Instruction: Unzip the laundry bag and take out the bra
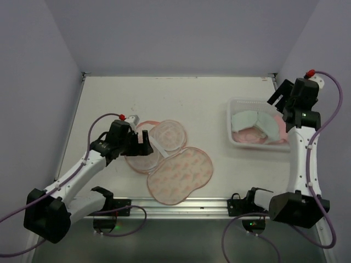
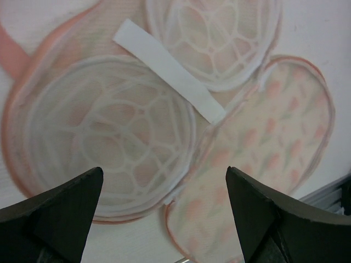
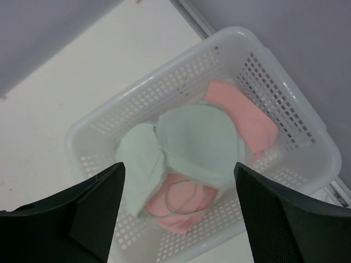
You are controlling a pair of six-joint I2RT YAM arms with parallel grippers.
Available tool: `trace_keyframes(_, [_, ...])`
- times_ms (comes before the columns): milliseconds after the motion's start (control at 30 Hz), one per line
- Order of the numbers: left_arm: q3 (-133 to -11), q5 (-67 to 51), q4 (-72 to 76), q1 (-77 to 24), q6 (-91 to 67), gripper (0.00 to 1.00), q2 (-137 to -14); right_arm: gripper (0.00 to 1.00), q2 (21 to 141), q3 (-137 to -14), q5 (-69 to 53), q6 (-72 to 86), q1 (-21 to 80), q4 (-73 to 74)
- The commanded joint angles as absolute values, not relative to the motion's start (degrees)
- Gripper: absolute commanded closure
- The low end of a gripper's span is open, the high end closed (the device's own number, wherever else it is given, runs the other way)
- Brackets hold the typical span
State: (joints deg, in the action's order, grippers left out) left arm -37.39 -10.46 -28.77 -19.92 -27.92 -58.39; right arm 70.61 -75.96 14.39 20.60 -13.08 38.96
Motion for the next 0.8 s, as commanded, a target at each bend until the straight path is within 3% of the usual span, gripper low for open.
trace_keyframes(0, [-42.1,-7.8,-26.6,-27.7,-27.8,0.03,-61.1,0.17,64.5,-78.3,3.4,24.1,-13.0,37.0])
trace_keyframes(233, [-49.5,4.1,-26.1,-44.8,-28.1,0.06,-71.5,0.12,53.4,-68.7,-12.7,31.9,-13.1,29.7])
trace_keyframes(533, [-59.4,11.2,-24.3,-66.2,-27.9,0.15,-90.3,0.08,47.3,-60.1,-18.5,33.8,-13.0,28.2])
trace_keyframes(767, [-63.6,11.3,-22.9,-69.1,-28.5,0.18,-101.8,0.07,45.2,-55.9,-22.1,33.0,-13.1,28.3])
